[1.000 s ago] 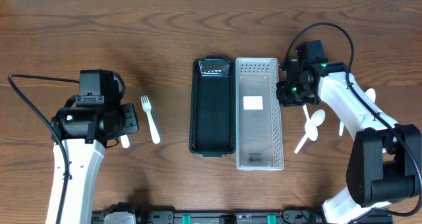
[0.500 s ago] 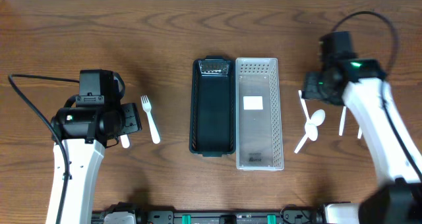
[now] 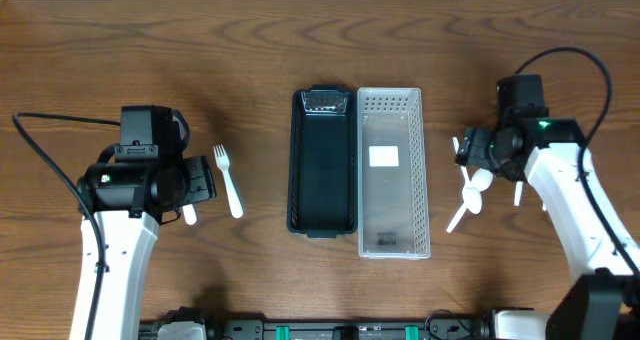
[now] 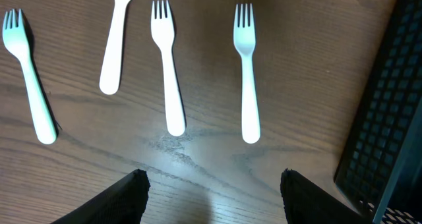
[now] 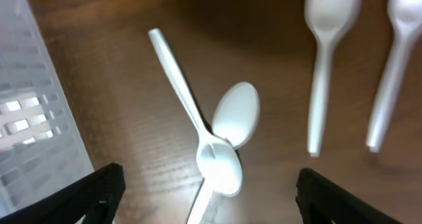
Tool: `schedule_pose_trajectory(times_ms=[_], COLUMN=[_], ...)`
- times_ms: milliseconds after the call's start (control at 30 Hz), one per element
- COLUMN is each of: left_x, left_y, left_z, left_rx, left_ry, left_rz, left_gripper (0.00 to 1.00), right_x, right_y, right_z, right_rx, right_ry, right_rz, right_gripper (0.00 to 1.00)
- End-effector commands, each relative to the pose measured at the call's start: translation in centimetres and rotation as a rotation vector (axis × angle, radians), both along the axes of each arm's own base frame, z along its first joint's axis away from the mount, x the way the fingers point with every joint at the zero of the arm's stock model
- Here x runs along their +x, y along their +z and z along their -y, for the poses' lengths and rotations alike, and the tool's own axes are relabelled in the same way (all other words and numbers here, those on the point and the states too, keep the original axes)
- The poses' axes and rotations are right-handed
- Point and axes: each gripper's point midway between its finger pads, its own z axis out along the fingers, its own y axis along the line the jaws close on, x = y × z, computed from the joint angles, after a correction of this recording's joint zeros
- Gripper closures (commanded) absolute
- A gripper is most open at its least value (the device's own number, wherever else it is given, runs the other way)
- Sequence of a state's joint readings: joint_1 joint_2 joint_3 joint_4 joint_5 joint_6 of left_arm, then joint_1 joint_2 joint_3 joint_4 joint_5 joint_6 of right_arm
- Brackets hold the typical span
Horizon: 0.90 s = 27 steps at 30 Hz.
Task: Pack container
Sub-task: 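Lower right gripper and grasp the white spoon handle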
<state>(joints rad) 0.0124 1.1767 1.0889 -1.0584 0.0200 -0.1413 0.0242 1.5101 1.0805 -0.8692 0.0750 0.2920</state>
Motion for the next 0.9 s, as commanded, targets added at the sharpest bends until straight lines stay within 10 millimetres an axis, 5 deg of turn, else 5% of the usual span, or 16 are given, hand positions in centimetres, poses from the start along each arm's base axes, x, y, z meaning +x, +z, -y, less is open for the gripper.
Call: schedule_pose_trajectory(times_ms=[0, 300, 767, 867], left_x=[0.3, 0.3, 0.3, 0.3], left_y=[0.4, 0.4, 0.4, 0.4], left_z=[-0.1, -0.1, -0.1, -0.1], left_rx=[0.001, 0.001, 0.001, 0.000], left_ry=[0.007, 0.007, 0.007, 0.007], left_rz=[0.008, 0.008, 0.008, 0.008], left_gripper=[0.32, 0.33, 0.33, 0.33], right_x=[0.2, 1.4, 2.1, 1.8], right_y=[-1.5, -5.4, -10.2, -10.7], right_z=[-1.2, -1.3, -2.2, -2.2], right_rx=[0.019, -0.004, 0.041, 0.045], right_ry=[0.230, 0.363, 0.457, 0.457], right_rz=[-0.031, -0.093, -0.152, -0.173], right_gripper=[0.12, 0.05, 0.07, 0.14])
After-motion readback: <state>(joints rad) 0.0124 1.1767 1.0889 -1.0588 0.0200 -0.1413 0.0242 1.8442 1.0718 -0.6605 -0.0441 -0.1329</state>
